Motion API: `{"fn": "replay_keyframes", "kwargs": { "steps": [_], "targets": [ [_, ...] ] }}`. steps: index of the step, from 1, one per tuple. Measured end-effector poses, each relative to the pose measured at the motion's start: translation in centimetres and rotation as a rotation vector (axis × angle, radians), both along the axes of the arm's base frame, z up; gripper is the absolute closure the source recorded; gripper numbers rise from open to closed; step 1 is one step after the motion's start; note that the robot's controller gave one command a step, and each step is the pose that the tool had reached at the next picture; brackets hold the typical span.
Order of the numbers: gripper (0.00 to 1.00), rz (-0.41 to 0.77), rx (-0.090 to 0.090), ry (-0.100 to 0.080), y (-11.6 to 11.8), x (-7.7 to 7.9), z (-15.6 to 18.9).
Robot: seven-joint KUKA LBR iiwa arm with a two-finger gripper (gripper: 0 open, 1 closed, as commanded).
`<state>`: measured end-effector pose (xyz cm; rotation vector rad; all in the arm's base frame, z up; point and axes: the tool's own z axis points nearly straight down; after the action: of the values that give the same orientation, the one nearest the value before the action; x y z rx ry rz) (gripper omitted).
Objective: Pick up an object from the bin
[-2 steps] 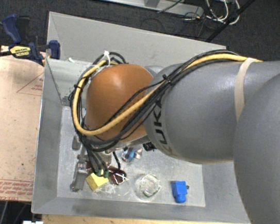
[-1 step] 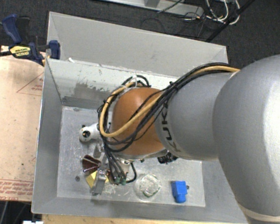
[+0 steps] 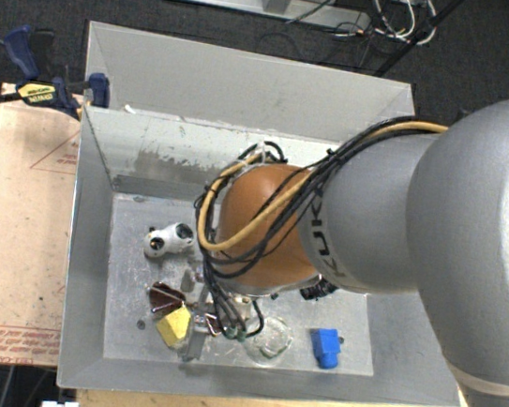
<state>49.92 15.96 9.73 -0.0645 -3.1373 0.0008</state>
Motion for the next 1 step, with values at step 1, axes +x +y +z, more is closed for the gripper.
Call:
{"fn": "replay_keyframes", "kwargs": {
  "steps": [1],
  "targets": [
    [0.0,-0.045,0.003,-0.007,-0.05,0.03,2.66]
  ]
}}
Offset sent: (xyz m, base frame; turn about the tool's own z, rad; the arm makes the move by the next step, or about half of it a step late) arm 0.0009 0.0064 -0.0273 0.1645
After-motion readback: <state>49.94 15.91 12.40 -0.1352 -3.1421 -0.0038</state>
